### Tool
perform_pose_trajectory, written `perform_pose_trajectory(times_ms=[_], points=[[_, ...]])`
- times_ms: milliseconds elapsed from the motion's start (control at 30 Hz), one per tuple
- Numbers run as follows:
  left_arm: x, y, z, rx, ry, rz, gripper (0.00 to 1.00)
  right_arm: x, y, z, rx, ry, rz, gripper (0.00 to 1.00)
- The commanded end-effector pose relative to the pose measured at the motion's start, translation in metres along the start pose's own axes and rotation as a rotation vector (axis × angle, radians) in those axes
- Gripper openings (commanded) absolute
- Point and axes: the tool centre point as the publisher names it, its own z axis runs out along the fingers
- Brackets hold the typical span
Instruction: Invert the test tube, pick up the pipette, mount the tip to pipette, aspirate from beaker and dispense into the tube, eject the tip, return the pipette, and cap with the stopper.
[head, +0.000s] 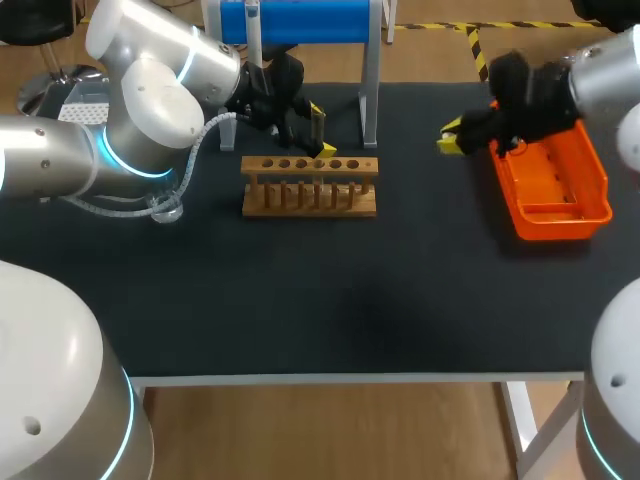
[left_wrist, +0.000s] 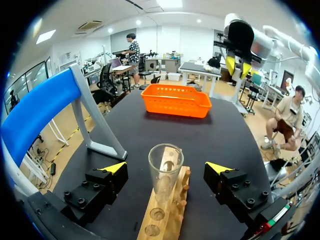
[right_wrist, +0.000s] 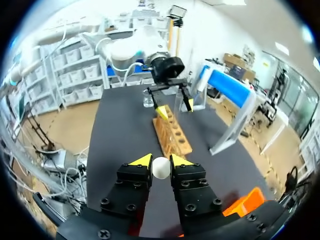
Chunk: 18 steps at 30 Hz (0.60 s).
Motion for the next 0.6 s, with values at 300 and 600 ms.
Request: perform_pose_trajectory(times_ms=[300, 600], points=[[-0.001, -0.001, 0.0, -0.006, 0.004, -0.001, 1.0, -0.055, 0.086, 0.075, 0.092, 0.083, -0.063, 0.0], [-0.001, -0.001, 0.0, -0.006, 0.004, -0.001, 1.0, -0.063, 0.113, 0.121, 0.144, 0.097, -0.097, 0.0]])
